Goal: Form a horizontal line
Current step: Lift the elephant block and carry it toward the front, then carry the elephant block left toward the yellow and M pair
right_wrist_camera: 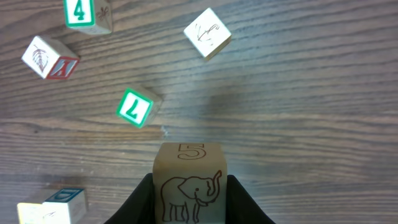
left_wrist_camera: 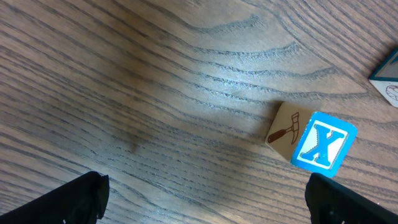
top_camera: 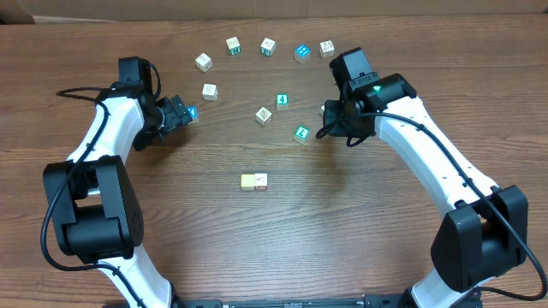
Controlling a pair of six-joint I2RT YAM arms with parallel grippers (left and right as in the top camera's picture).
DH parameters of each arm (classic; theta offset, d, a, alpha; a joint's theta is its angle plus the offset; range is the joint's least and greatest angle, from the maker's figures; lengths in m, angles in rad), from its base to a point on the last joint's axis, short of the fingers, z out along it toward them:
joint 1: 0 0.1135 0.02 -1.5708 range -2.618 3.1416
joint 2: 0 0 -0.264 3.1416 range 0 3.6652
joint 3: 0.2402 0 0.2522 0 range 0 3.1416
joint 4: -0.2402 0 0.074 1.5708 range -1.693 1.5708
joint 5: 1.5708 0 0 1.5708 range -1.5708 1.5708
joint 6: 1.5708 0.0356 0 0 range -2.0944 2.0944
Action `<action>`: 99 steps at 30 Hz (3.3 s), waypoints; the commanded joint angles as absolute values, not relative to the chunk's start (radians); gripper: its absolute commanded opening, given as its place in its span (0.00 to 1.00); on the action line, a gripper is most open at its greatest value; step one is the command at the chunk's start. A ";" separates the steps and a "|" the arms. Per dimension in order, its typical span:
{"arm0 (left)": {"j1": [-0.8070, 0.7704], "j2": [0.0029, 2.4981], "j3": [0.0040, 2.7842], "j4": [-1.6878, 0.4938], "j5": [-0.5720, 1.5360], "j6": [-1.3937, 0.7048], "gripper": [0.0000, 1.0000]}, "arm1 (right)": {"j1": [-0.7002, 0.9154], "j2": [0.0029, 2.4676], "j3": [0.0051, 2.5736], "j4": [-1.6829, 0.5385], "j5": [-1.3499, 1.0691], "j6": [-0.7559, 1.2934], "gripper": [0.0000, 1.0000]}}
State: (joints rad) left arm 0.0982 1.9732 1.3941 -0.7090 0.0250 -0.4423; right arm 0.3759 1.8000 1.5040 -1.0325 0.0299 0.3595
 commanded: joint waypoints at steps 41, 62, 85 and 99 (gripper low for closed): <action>0.091 1.984 1.410 -0.706 0.019 -0.442 1.00 | 0.457 1.790 1.361 -0.970 0.024 0.498 0.25; 0.091 1.984 1.410 -0.706 0.018 -0.442 1.00 | 0.457 1.794 1.339 -0.970 0.024 0.503 0.25; 0.091 1.984 1.410 -0.706 0.018 -0.442 1.00 | 0.457 1.795 1.195 -0.812 0.024 0.531 0.25; 0.091 1.984 1.410 -0.706 0.018 -0.442 1.00 | 0.457 1.795 1.195 -0.813 0.023 0.531 0.25</action>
State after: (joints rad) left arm 0.0978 1.9732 1.3941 -0.7090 0.0250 -0.4427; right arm 0.4534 1.8000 1.2003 -0.8154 0.0227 0.5240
